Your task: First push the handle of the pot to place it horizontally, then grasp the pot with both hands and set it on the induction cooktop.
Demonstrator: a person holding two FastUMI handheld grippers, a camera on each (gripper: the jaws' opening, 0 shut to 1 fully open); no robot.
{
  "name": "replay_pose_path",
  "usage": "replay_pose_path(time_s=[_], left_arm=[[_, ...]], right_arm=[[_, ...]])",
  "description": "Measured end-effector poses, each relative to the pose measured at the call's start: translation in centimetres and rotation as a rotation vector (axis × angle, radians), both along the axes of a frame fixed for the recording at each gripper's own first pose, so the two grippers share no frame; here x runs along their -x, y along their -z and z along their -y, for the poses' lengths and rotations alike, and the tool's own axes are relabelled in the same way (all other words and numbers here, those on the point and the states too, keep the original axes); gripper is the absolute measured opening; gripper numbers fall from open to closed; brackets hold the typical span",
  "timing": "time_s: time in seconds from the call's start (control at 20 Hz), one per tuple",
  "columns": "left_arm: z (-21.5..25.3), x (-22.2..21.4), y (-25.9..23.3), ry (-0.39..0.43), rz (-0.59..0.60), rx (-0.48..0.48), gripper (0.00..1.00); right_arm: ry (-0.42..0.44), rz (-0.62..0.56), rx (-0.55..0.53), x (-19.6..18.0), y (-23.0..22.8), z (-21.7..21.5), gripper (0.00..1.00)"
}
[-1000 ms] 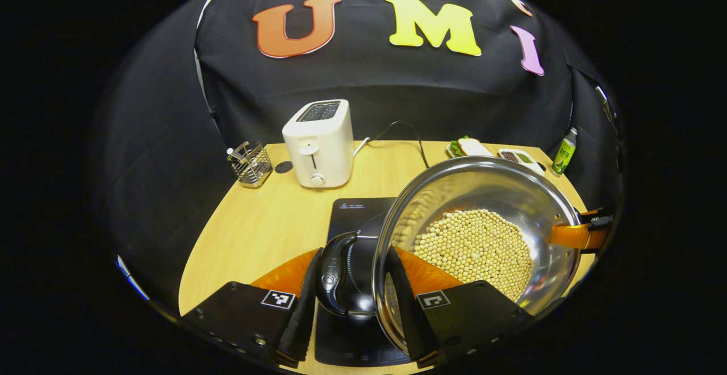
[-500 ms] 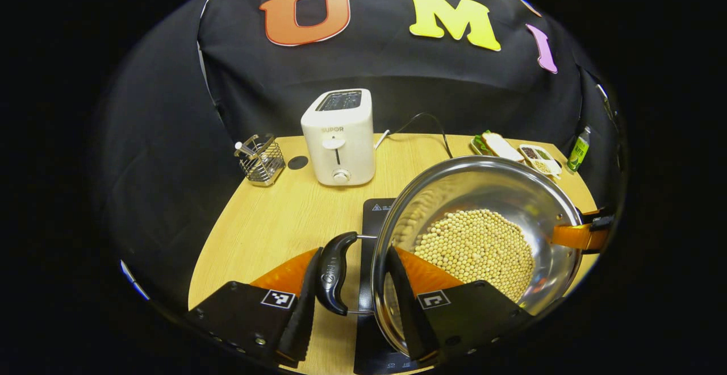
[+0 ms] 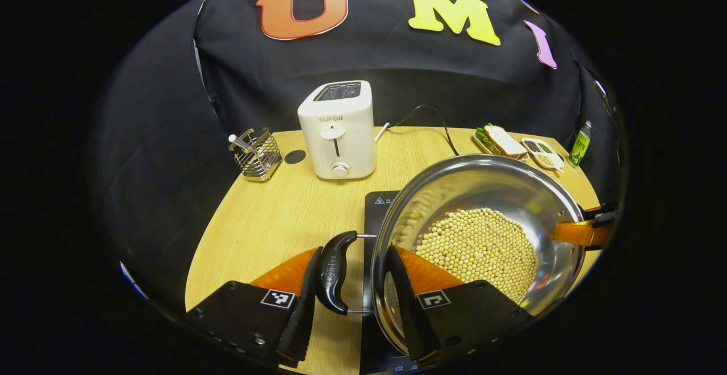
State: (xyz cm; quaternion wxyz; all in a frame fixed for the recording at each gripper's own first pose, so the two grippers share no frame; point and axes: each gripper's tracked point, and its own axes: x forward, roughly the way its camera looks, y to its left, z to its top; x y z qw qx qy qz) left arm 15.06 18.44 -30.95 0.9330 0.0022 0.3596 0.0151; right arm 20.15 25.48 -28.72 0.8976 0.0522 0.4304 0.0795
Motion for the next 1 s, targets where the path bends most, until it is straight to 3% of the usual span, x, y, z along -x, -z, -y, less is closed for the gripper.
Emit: replay_pose_path(time_s=[0.05,0.1,0.15,0.25,0.3,0.35,0.55,0.6,0.7,0.75,0.8,1.0], left_arm=[[0.0,-0.1,-0.1,0.005,0.013,-0.012,0.64],[-0.1,0.0,-0.1,0.006,0.023,-0.02,0.55],[-0.1,-0.1,-0.1,0.007,0.032,-0.024,0.65],[-0.1,0.0,-0.1,0.016,0.043,-0.031,0.66],[-0.1,0.0,-0.1,0.016,0.048,-0.031,0.76],[-0.1,0.0,-0.2,0.014,0.05,-0.029,0.66],[-0.2,0.1,0.2,0.003,0.053,-0.019,0.7],[-0.3,0.6,0.3,-0.008,0.044,-0.017,0.67],[-1.3,0.4,-0.5,-0.046,0.085,-0.028,0.93],[-1.7,0.4,-1.1,-0.056,0.111,-0.034,1.0],[-1.8,0.8,-1.7,-0.057,0.123,-0.039,0.97],[-1.8,1.3,-3.9,-0.072,0.172,-0.068,0.97]], right_arm=[[-0.005,0.007,0.003,-0.1,0.0,0.0,0.6],[-0.008,0.015,0.013,-0.1,0.0,0.1,0.6],[-0.013,0.023,0.022,-0.1,0.0,0.2,0.61],[-0.009,0.03,0.018,-0.1,0.0,0.1,0.63],[-0.008,0.031,0.018,-0.1,0.1,0.1,0.63],[-0.012,0.03,0.022,-0.2,0.0,0.1,0.63],[-0.015,0.037,0.022,-0.2,0.0,0.1,0.65],[-0.014,0.05,0.031,-0.3,-0.1,0.3,0.65],[-0.016,0.094,0.048,-0.5,-0.5,0.7,0.78],[-0.015,0.115,0.046,-0.3,-1.0,1.0,0.78],[-0.021,0.126,0.042,-0.3,-1.1,0.9,0.84],[-0.035,0.163,0.023,0.4,-2.3,1.4,0.82]])
